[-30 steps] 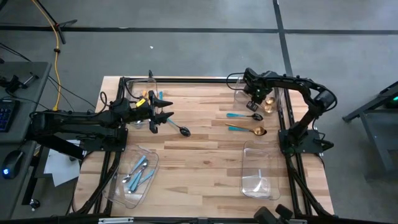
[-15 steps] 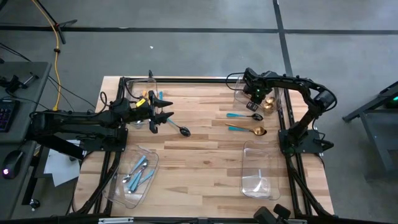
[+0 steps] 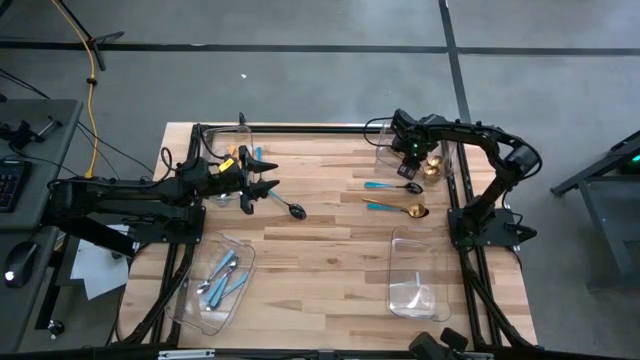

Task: Sort silverware by color (type)
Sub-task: Put the gold spoon into the top right transparent bin

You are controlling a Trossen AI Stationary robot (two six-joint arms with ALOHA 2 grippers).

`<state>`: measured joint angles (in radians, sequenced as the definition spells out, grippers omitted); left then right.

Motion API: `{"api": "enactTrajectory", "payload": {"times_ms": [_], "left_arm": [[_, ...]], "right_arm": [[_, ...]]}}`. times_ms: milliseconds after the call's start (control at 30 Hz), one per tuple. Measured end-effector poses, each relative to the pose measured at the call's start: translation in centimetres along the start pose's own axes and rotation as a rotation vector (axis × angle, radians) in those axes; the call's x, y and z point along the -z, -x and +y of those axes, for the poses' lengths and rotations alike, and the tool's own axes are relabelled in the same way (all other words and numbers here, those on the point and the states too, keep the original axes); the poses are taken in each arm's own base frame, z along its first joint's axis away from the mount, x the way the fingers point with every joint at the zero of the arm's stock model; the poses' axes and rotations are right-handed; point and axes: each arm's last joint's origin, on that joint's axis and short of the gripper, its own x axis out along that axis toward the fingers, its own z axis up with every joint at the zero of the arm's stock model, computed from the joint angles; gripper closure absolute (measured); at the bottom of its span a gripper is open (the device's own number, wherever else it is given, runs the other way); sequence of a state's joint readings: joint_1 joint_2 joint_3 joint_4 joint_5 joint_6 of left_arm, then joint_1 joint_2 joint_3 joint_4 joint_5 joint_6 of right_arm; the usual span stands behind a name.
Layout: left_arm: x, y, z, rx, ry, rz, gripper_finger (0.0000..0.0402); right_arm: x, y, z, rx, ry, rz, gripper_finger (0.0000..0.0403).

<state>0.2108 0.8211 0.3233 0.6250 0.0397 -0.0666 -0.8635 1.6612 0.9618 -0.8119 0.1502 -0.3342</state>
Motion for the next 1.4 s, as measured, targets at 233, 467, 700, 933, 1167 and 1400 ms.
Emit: {"api": "enactTrajectory", "payload": {"times_ms": [233, 467, 700, 933, 1167, 1400], "left_arm": [[0.0, 0.0, 0.0, 0.0, -0.018, 0.0, 0.019], [0.0, 0.0, 0.0, 0.0, -0.019, 0.0, 0.019], [0.0, 0.0, 0.0, 0.0, -0.018, 0.0, 0.019], [0.0, 0.0, 0.0, 0.0, -0.002, 0.0, 0.019], [0.0, 0.0, 0.0, 0.0, 0.01, -0.004, 0.019], [-0.2, 0.0, 0.0, -0.003, 0.0, -0.023, 0.019]], "right_arm": [[0.4, 0.7, 0.0, 0.015, 0.013, -0.002, 0.0231], [1.7, 3.1, 0.0, 0.041, 0.001, -0.018, 0.0226], [3.3, 7.9, 0.3, -0.048, -0.052, -0.329, 0.0226], [5.5, 9.7, 2.7, -0.288, 0.039, -0.867, 0.0226], [6.5, 7.0, 6.5, -0.443, 0.106, -1.314, 0.0226], [6.9, 7.3, 9.4, -0.495, 0.218, -1.619, 0.0226]]}}
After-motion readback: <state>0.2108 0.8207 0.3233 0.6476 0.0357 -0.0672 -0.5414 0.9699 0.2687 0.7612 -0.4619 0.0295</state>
